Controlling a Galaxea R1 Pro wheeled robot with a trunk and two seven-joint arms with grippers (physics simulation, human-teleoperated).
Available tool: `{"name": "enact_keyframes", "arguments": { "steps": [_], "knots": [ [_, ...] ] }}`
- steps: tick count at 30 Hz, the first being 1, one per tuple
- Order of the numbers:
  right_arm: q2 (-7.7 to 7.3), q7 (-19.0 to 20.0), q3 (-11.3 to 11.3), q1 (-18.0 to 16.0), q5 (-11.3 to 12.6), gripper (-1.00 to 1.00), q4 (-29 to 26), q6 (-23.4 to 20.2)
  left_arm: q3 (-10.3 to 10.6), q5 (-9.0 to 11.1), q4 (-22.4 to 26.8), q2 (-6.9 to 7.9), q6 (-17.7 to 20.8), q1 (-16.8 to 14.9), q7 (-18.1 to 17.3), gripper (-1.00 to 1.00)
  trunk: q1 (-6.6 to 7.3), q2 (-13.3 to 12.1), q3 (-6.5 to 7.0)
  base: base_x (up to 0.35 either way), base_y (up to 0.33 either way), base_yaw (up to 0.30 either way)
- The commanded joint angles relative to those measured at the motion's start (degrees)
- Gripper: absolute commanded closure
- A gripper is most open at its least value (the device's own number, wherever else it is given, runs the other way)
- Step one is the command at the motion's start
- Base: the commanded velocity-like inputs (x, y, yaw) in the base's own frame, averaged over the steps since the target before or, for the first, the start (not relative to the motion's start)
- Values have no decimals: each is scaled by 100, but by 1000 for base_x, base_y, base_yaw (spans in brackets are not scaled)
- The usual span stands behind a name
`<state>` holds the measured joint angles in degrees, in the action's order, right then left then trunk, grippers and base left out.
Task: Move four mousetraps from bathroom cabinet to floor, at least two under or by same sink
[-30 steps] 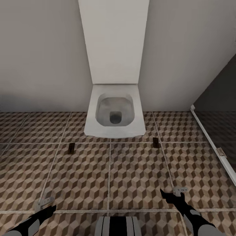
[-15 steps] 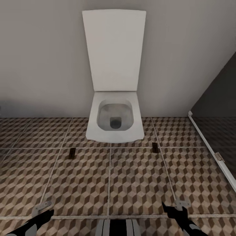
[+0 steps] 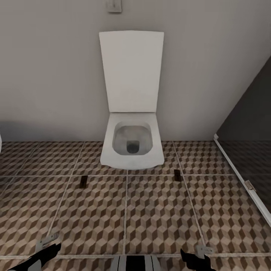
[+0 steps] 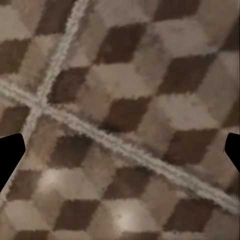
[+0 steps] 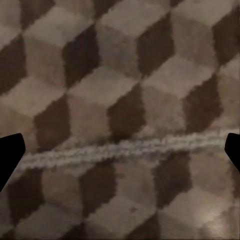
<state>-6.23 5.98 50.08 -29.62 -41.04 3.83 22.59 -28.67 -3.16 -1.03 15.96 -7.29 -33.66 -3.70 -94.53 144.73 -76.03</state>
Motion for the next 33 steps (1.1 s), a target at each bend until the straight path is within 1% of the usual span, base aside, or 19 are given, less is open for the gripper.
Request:
{"name": "enact_keyframes", "arguments": {
  "steps": [1, 8, 33],
  "knots": [
    [5, -2, -1, 16, 2, -100, 8, 0, 1, 0, -2, -1, 0, 0, 0, -100, 2, -2, 23, 0, 0, 0],
    [26, -9, -7, 78, 6, -100, 35, 0, 2, 0, -7, -6, -1, 0, 0, -100, 20, -11, 178, 0, 0, 0],
    [34, -18, -2, 88, 8, -100, 39, 0, 2, 0, -6, -32, -1, 0, 1, -100, 85, -44, 732, 0, 0, 0]
  ]
}}
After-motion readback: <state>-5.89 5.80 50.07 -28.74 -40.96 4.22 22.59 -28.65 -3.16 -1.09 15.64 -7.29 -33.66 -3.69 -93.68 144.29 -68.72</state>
